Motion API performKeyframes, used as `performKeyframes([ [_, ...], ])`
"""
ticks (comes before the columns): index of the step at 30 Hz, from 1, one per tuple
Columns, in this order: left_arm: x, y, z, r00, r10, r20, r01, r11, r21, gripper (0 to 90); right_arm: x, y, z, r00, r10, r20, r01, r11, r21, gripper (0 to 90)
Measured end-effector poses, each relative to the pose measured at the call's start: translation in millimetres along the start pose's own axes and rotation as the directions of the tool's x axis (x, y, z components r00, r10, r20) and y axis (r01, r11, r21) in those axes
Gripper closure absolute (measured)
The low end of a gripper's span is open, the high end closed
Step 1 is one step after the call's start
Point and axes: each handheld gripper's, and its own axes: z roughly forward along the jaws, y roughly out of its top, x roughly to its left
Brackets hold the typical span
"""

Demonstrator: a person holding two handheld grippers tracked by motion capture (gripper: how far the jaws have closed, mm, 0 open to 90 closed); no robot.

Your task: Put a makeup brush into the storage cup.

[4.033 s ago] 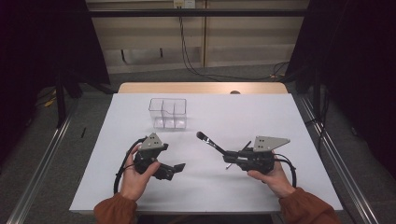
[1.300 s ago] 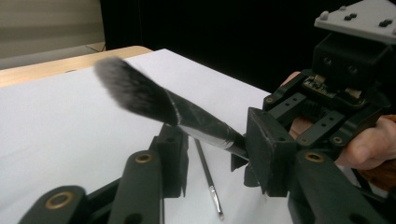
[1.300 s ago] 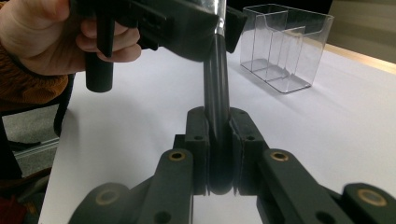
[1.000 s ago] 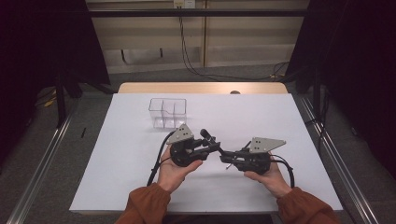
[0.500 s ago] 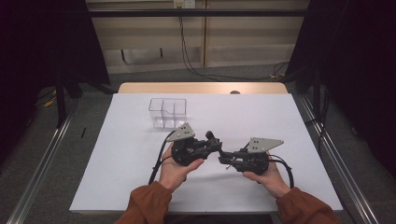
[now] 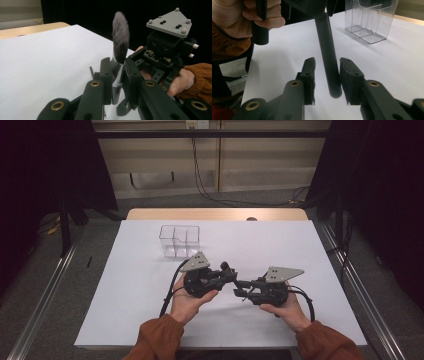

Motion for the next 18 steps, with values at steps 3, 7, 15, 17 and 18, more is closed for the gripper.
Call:
performKeyframes([
  [3,0.5,0.1,-0.9,1.0,0.0,-0.008,0.0,1.0,0.0,79.6,1.0,0.6,-0.1,1.0,0.005,0.0,-0.005,1.0,0.002,57.5],
  [7,1.4,1.0,-2.9,0.9999,0.002,-0.011,-0.002,1.0,-0.001,79.6,0.8,0.4,0.1,0.9997,0.023,0.01,-0.023,1.0,0.015,45.6],
  [15,4.2,2.2,-6.5,0.9998,-0.003,-0.02,0.003,1.0,-0.004,79.6,2.0,2.7,0.1,0.9992,0.029,0.027,-0.029,1.0,0.009,24.1],
  [17,4.4,2.6,-6.9,0.9998,-0.002,-0.02,0.002,1.0,-0.004,79.6,2.2,3.2,-0.7,0.9992,0.029,0.026,-0.029,1.0,-0.002,20.3],
  [18,4.4,2.7,-7.2,0.9997,-0.002,-0.025,0.002,1.0,-0.002,79.6,2.2,3.6,-0.9,0.9991,0.033,0.028,-0.032,0.999,-0.005,17.9],
])
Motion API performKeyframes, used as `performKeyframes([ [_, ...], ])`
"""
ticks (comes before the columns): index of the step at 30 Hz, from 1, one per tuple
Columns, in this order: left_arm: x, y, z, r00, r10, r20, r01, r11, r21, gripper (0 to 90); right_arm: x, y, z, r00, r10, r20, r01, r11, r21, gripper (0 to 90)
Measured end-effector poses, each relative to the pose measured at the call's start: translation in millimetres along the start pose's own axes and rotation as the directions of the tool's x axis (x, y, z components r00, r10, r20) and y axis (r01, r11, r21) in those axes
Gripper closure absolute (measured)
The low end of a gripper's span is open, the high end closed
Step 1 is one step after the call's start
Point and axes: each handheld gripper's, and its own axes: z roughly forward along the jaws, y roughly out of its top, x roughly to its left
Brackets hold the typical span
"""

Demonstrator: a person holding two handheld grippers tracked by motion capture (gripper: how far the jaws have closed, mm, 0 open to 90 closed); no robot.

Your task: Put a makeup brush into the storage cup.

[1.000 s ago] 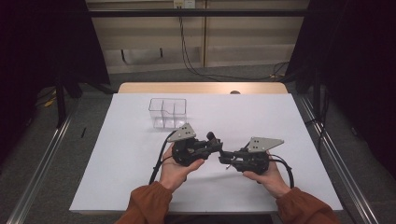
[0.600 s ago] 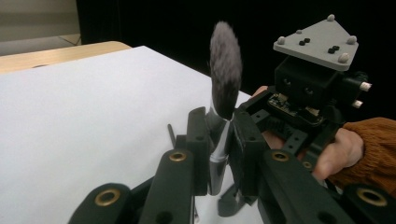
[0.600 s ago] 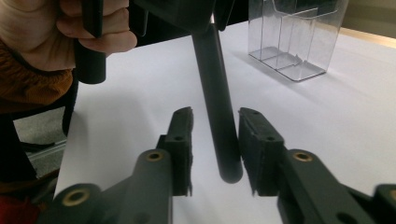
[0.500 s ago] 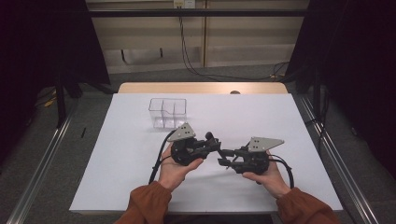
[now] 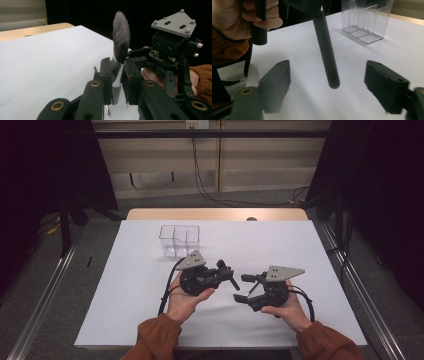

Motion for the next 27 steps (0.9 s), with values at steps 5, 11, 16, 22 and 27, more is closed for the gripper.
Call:
performKeyframes([
  [5,0.2,-0.1,-0.6,1.0,0.001,-0.003,-0.001,1.0,0.006,79.6,-0.5,1.9,-1.9,0.9998,0.018,0.009,-0.018,0.999,-0.031,8.0],
  [11,2.6,1.8,-4.0,0.9998,-0.001,-0.017,0.001,0.9998,0.019,79.6,-0.7,2.3,-4.1,0.9997,0.014,0.019,-0.014,1.0,-0.027,3.2],
  [16,6.8,4.8,-11.2,0.9997,-0.002,-0.024,0.003,0.9997,0.022,79.6,0.0,3.0,-5.4,0.9986,0.02,0.049,-0.018,0.999,-0.034,4.5],
  [22,12.7,8.2,-22.4,0.9987,-0.008,-0.051,0.009,0.9999,0.012,79.6,-0.1,3.1,-12.0,0.9938,0.003,0.111,0.002,0.999,-0.037,4.6],
  [27,18.1,11.6,-33.1,0.997,-0.021,-0.074,0.023,0.9994,0.025,79.5,-2.0,0.6,-20.5,0.9889,0.004,0.149,0.007,0.998,-0.07,4.7],
])
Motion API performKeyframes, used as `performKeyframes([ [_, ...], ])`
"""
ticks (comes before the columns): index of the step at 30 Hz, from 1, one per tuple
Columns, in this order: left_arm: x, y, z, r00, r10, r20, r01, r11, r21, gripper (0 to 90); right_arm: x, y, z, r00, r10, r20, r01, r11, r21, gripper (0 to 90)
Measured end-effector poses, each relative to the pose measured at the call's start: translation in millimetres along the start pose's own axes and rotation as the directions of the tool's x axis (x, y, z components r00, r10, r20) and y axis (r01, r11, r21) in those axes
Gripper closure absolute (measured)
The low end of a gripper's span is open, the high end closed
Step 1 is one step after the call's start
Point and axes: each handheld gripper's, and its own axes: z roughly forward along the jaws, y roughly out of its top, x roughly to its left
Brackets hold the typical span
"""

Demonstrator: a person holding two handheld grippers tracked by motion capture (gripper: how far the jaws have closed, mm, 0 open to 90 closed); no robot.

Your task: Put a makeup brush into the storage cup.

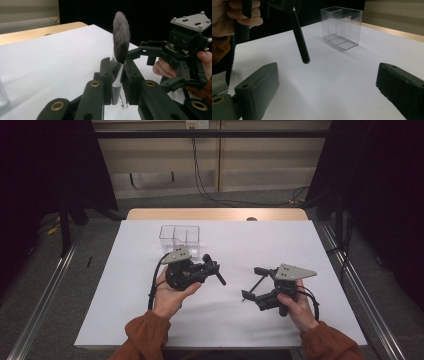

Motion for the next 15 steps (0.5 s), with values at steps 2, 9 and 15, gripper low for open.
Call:
performKeyframes([
  [2,2.7,0.6,-4.2,0.9998,0.0,-0.02,0.0,1.0,-0.001,79.5,0.3,-1.7,-4.0,0.9994,-0.008,0.033,0.008,1.0,-0.011,6.1],
  [9,9.9,2.2,-17.1,0.9988,0.002,-0.048,-0.002,1.0,0.002,79.5,-0.4,-6.3,-15.6,0.9968,-0.018,0.079,0.021,0.999,-0.035,5.1],
  [15,13.5,3.2,-22.7,0.9982,0.01,-0.059,-0.008,0.9997,0.022,79.5,-1.9,-11.1,-22.8,0.9933,-0.017,0.114,0.022,0.999,-0.037,1.0],
])
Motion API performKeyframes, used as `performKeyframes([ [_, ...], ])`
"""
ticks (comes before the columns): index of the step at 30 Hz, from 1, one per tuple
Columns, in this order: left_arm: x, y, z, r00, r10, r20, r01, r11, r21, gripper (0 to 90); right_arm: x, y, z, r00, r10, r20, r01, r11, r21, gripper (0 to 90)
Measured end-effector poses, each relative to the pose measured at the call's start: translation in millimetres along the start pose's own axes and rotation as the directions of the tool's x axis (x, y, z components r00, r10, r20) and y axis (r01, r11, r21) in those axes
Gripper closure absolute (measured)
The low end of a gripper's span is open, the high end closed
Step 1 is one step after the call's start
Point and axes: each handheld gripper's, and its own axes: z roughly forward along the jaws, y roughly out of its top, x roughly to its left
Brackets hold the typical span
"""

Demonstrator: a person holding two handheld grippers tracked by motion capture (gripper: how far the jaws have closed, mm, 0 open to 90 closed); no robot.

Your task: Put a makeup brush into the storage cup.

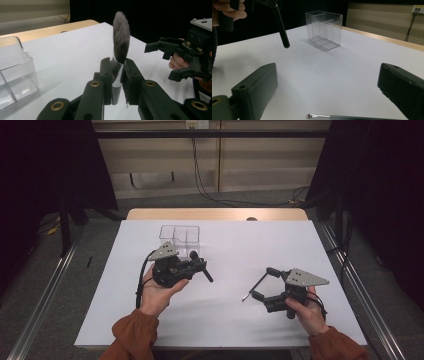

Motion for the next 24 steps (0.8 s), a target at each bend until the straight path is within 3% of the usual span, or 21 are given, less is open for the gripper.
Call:
performKeyframes([
  [12,10.6,4.3,-12.9,0.9995,-0.004,-0.031,0.004,1.0,0.008,79.5,-7.4,-7.7,-23.3,0.9968,0.045,0.066,-0.044,0.999,-0.021,0.0],
  [16,15.5,6.2,-16.2,0.9992,-0.018,-0.036,0.019,0.9998,0.012,79.5,-8.7,-9.3,-30.8,0.9956,0.039,0.086,-0.037,0.999,-0.024,0.0],
  [24,24.7,9.8,-21.0,0.998,-0.009,-0.063,0.01,0.9998,0.019,79.5,-10.5,-16.6,-41.6,0.9929,0.031,0.115,-0.029,0.999,-0.02,0.0],
])
